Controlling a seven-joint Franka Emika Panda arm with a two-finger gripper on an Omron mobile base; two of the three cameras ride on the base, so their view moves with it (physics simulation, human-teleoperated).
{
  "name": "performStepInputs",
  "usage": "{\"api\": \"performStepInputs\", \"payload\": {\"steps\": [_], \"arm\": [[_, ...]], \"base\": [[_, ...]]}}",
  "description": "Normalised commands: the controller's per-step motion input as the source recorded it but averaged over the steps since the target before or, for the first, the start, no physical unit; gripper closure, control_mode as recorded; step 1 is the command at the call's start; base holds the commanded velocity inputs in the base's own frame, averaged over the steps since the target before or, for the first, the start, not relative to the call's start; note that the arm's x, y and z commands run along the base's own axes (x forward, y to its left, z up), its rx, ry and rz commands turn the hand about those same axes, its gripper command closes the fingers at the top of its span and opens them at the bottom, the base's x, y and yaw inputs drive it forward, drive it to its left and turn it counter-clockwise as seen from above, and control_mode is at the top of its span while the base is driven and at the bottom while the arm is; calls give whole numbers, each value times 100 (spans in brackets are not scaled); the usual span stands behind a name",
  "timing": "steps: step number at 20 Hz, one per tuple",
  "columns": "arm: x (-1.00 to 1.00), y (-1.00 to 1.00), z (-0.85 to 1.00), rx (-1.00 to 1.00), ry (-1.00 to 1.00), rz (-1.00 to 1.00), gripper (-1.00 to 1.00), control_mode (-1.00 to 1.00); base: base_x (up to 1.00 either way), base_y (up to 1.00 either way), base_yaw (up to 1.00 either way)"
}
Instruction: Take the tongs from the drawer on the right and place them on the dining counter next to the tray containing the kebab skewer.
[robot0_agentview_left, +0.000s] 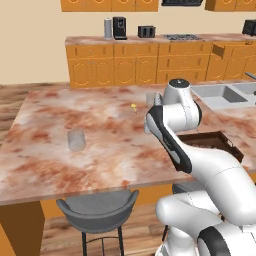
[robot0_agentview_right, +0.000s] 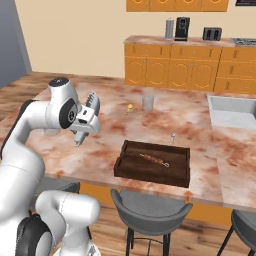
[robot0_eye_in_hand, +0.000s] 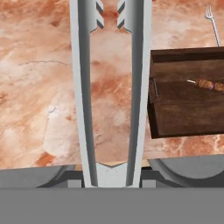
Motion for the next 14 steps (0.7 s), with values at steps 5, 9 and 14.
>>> {"api": "performStepInputs", "payload": {"steps": [5, 9, 14], "arm": [[0, 0, 0, 0, 0, 0, 100, 100], [0, 0, 0, 0, 0, 0, 100, 100], [0, 0, 0, 0, 0, 0, 100, 100]], "base": [[36, -19, 0], [29, -14, 0], [34, -9, 0]]}}
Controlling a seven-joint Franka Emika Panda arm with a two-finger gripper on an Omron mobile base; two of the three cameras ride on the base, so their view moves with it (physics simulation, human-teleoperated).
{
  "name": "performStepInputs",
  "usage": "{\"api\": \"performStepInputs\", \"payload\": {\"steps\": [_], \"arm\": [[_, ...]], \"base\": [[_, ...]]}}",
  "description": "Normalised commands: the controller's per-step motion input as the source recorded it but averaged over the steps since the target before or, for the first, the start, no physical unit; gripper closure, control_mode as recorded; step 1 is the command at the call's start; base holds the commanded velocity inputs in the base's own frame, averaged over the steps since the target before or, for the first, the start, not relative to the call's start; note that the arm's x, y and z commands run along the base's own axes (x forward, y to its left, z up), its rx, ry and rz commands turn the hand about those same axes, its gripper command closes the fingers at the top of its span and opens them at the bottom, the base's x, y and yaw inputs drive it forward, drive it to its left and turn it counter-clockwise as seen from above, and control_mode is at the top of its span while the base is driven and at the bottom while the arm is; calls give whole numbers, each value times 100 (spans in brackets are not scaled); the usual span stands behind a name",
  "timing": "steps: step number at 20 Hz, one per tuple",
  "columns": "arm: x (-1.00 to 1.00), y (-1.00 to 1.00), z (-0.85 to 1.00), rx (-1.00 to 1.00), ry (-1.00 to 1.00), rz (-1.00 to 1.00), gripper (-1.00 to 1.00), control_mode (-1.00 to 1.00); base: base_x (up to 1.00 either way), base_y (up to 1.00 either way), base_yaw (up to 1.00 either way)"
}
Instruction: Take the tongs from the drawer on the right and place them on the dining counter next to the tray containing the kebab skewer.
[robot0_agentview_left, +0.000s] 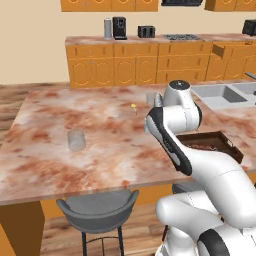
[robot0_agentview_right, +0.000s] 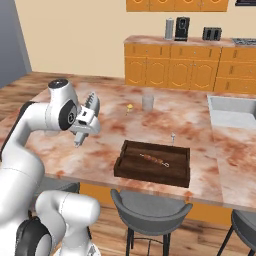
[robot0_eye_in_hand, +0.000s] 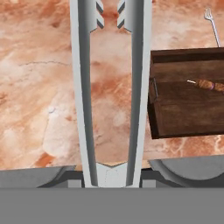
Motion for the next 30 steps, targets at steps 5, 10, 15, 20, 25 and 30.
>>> {"api": "performStepInputs", "payload": {"steps": [5, 10, 15, 20, 25, 30], "arm": [[40, -10, -19, 0, 16, 0, 100, -100], [65, -24, -37, 0, 23, 1, 100, -100], [64, -12, -27, 0, 22, 2, 100, -100], [65, 0, -17, 0, 29, 7, 100, -100], [50, -1, -33, 0, 10, 6, 100, -100], [40, -17, -53, 0, 1, 2, 100, -100]], "base": [[24, -5, 0], [0, 0, 0], [0, 0, 0], [0, 0, 0], [0, 0, 0], [0, 0, 0]]}}
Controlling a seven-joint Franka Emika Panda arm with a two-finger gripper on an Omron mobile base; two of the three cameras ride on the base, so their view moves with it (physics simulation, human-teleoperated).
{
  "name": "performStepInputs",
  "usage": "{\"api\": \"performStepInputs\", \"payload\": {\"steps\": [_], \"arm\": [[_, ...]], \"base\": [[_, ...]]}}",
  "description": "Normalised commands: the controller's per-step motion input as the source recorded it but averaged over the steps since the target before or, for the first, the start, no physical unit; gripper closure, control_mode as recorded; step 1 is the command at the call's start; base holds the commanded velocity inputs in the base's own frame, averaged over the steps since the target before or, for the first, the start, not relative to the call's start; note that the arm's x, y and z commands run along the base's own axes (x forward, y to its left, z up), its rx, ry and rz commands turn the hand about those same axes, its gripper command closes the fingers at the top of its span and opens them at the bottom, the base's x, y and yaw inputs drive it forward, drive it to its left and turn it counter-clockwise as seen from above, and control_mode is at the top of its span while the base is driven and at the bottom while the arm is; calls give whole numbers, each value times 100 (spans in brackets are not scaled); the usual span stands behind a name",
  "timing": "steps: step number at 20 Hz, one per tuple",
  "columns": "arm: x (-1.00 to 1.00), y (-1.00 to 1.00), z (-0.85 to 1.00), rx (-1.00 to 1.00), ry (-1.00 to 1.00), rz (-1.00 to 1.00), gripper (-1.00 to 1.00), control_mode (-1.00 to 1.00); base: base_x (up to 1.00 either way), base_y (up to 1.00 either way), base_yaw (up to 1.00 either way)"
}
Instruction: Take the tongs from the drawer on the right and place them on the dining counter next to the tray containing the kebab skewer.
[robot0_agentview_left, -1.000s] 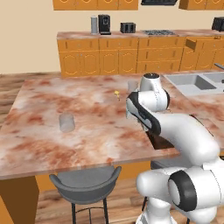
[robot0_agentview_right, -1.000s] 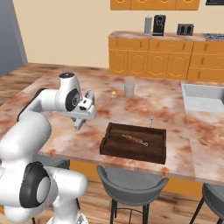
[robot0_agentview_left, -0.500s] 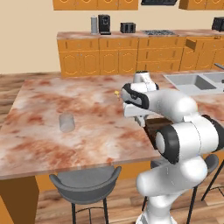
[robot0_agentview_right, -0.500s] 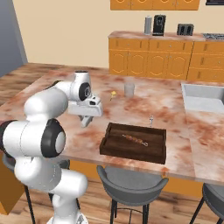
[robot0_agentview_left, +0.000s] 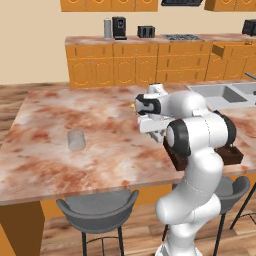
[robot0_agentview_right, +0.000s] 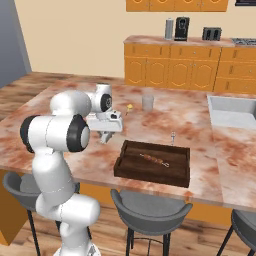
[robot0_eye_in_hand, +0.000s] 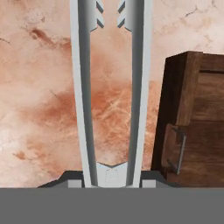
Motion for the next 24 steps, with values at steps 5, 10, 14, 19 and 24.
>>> {"api": "performStepInputs", "payload": {"steps": [5, 10, 14, 19, 24], "arm": [[23, -19, -54, 1, 0, 0, 100, -100], [1, 0, -42, 0, -13, 0, 100, -100], [-1, 0, -25, 0, -23, 0, 100, -100], [-5, -8, -21, 0, -11, 0, 100, -100], [-14, -12, -17, 0, 0, 0, 100, -100]], "base": [[0, 0, 0], [0, 0, 0], [0, 0, 0], [0, 0, 0], [0, 0, 0]]}}
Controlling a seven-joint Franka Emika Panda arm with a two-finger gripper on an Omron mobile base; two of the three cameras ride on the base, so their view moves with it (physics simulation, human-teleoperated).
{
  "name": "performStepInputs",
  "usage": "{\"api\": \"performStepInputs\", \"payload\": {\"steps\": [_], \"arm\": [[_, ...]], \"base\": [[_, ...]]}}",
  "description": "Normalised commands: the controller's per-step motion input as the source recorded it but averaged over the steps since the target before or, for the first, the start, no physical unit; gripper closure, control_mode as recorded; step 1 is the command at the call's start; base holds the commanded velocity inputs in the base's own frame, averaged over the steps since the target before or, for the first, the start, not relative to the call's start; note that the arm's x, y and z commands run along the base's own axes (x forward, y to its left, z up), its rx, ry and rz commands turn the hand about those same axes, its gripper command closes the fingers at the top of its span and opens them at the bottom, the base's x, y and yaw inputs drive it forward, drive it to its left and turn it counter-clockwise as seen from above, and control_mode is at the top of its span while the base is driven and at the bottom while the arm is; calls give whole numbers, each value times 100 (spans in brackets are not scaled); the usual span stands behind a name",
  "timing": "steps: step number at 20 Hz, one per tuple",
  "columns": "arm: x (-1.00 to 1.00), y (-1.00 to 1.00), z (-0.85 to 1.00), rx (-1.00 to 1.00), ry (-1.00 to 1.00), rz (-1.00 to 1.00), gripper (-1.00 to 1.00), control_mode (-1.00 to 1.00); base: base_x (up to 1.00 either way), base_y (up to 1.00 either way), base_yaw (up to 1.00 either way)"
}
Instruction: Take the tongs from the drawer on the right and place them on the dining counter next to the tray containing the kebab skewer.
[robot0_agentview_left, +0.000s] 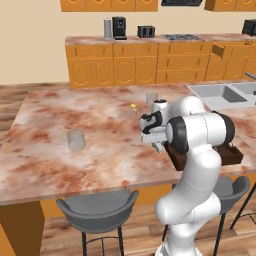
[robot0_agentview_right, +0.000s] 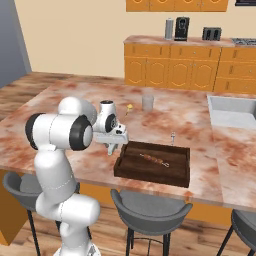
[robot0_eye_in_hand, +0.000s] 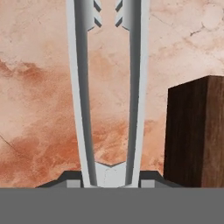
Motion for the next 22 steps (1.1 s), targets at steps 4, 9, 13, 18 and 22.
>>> {"api": "performStepInputs", "payload": {"steps": [4, 9, 13, 18, 22], "arm": [[-13, -13, -10, 0, 0, 0, 100, -100], [-21, -8, -21, 0, 0, 0, 100, -100], [-34, -2, -23, 0, 0, 0, 100, -100], [-26, -5, -25, 0, 0, -1, 100, -100], [-4, -12, -25, 1, 0, -5, 100, -100]], "base": [[0, 0, 0], [0, 0, 0], [0, 0, 0], [0, 0, 0], [0, 0, 0]]}}
